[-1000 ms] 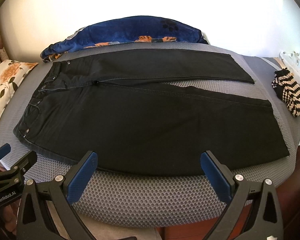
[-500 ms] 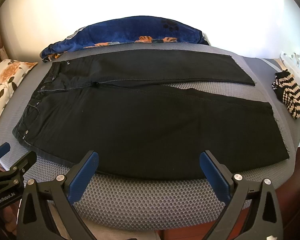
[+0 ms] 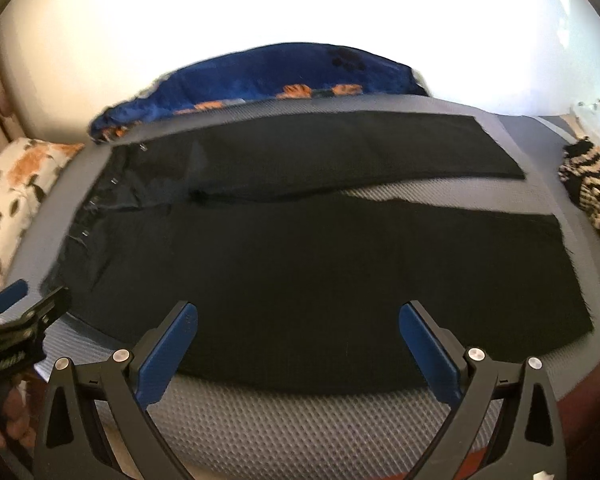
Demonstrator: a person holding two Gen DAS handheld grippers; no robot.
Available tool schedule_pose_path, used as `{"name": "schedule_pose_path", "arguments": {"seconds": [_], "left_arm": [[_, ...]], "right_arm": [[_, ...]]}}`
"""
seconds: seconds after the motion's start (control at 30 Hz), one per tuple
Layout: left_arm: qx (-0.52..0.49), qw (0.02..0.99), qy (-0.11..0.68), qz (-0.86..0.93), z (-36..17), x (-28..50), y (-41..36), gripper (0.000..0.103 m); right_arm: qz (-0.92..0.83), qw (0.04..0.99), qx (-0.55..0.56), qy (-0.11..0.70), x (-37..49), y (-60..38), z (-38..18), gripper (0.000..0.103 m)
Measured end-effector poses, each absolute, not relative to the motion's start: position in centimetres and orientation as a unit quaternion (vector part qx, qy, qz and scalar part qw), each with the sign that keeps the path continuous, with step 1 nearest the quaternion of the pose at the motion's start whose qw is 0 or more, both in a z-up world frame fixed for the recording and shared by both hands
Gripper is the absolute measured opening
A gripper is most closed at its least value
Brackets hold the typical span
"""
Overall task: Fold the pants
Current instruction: 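Grasp the jeans waistband with the left tool while the right tool grasps the waistband end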
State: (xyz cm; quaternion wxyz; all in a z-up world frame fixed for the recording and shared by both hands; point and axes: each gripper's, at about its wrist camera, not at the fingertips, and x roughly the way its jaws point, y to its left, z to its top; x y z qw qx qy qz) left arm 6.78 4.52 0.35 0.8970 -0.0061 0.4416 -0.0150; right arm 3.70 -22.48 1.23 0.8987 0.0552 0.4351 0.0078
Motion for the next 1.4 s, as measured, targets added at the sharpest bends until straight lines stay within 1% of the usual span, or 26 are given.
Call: {"name": "schedule_pose_path", "arguments": {"seconds": [0.07, 0.13, 0.23, 0.33, 0.37, 0.4, 0.57, 0.67, 0.7, 0.73, 0.8, 0.97, 1.07, 1.13, 1.2, 1.23, 1.3, 1.4], "left_arm": [[-0.017, 0.898, 0.440, -0.011, 0.9, 8.6, 6.2, 0.098], [-0.035, 0.897, 0.440, -0.013, 1.3, 10.8, 8.0, 0.085], [-0.061, 0.893, 0.446, -0.016, 1.4, 14.7, 11.0, 0.074], [-0.086, 0.892, 0.443, -0.034, 1.4, 18.5, 14.0, 0.071], [-0.107, 0.888, 0.445, -0.050, 1.2, 20.4, 15.4, 0.070], [-0.127, 0.882, 0.450, -0.060, 0.9, 21.9, 16.5, 0.068], [-0.240, 0.841, 0.474, -0.099, -1.6, 29.1, 21.5, 0.065], [-0.273, 0.819, 0.491, -0.120, -3.3, 32.7, 23.1, 0.059], [-0.283, 0.813, 0.493, -0.124, -3.8, 33.5, 23.5, 0.055], [-0.293, 0.807, 0.497, -0.127, -4.6, 34.6, 24.0, 0.054], [-0.298, 0.799, 0.505, -0.132, -5.6, 36.1, 24.6, 0.052], [-0.296, 0.783, 0.525, -0.150, -7.8, 38.9, 25.4, 0.052], [-0.295, 0.779, 0.524, -0.175, -8.1, 40.0, 25.4, 0.050], [-0.291, 0.774, 0.526, -0.196, -8.2, 40.7, 24.8, 0.041], [-0.292, 0.765, 0.533, -0.212, -8.5, 41.4, 24.2, 0.038], [-0.293, 0.760, 0.536, -0.223, -8.6, 41.5, 23.8, 0.034], [-0.291, 0.754, 0.537, -0.242, -8.8, 41.8, 23.1, 0.029], [-0.278, 0.756, 0.538, -0.249, -9.4, 42.6, 21.9, 0.029]], "right_arm": [[0.031, 0.900, 0.080, 0.428, 4.3, -22.8, 1.9, 0.100], [0.041, 0.904, 0.085, 0.417, 5.1, -22.9, 2.6, 0.100], [0.046, 0.910, 0.065, 0.406, 6.8, -22.4, 3.5, 0.100], [0.048, 0.914, 0.053, 0.399, 9.1, -22.0, 4.2, 0.100], [0.050, 0.912, 0.053, 0.403, 9.9, -21.9, 4.2, 0.100], [0.051, 0.911, 0.052, 0.405, 10.6, -21.8, 4.2, 0.100], [0.057, 0.899, 0.067, 0.429, 14.8, -21.2, 3.1, 0.100], [0.058, 0.891, 0.078, 0.444, 17.0, -20.8, 2.3, 0.100], [0.058, 0.888, 0.079, 0.449, 17.9, -20.6, 1.9, 0.100], [0.057, 0.887, 0.077, 0.453, 18.8, -20.4, 1.6, 0.100], [0.056, 0.885, 0.071, 0.457, 20.1, -20.0, 1.1, 0.100], [0.059, 0.881, 0.059, 0.466, 23.4, -18.8, 0.0, 0.100], [0.064, 0.878, 0.057, 0.470, 25.4, -18.1, -0.5, 0.100], [0.067, 0.877, 0.056, 0.472, 26.4, -17.6, -0.8, 0.100], [0.071, 0.875, 0.052, 0.475, 27.6, -17.1, -1.2, 0.100], [0.074, 0.875, 0.052, 0.476, 28.1, -16.9, -1.4, 0.100], [0.076, 0.875, 0.049, 0.475, 29.0, -16.7, -1.6, 0.100], [0.088, 0.876, 0.049, 0.471, 30.1, -16.5, -1.7, 0.100]]}}
